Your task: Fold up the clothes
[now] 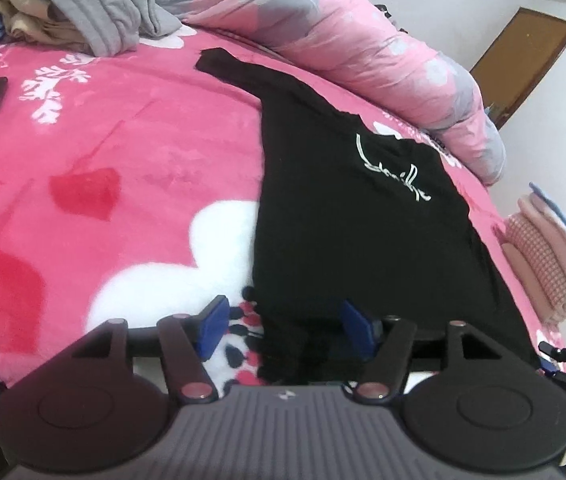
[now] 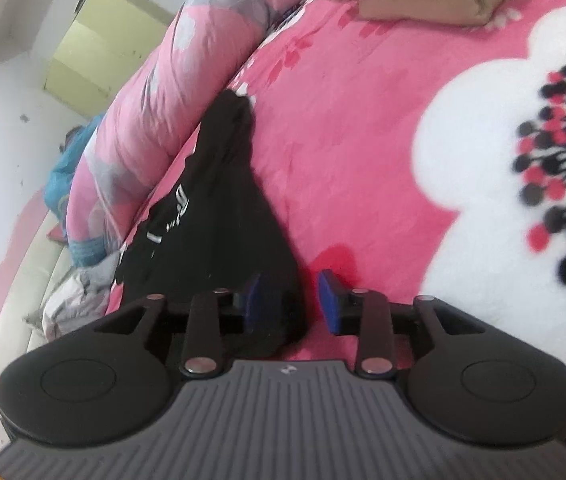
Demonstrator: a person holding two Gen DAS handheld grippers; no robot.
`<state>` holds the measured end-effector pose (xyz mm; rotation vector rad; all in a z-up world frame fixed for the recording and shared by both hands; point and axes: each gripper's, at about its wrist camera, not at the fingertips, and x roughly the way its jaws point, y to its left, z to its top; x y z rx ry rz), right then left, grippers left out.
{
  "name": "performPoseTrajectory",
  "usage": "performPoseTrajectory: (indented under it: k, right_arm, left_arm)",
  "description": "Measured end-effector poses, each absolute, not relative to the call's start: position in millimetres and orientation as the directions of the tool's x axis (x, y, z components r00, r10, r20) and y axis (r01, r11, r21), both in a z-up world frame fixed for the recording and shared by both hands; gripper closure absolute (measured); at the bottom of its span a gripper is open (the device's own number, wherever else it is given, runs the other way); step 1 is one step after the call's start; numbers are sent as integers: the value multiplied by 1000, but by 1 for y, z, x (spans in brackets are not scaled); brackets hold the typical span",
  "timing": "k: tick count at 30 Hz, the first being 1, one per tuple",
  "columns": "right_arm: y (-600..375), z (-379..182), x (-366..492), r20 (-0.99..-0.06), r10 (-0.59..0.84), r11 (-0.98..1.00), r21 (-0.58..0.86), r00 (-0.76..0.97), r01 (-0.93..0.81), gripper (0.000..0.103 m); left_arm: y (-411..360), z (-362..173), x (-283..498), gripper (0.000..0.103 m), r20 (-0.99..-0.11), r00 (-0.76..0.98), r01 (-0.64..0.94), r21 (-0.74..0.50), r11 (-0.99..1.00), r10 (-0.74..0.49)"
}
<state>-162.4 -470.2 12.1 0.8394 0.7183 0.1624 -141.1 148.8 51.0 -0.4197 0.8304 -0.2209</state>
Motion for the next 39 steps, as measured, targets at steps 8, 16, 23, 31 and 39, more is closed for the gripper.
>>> performPoseTrajectory:
  k: [8,16,23,31,39]
  right_arm:
    - [-474,14,-165,-506,424,665,737,751,121,71]
    - [-475,12,-166,-493,445,666,740,747,92,72]
    - [-462,12,-160,-535,414,727,681,737,86,100]
    - [-462,75,-186,-412,423,712,702,807,-15,100]
    - [-464,44,-196,-504,405,700,708,762,96,100]
  left_arm:
    - [148,53,-152,39,-663,651,67,-435,898,-370]
    - [143,54,-165,44,-652,653,121,-412,903,-385]
    - [122,49,-158,93,-694,666,63,-315,947,-275]
    - [146,110,-177,98,-623,689,126,-399,908,-369]
    - [150,85,-185,97,-708,618,108,-356,928,-343]
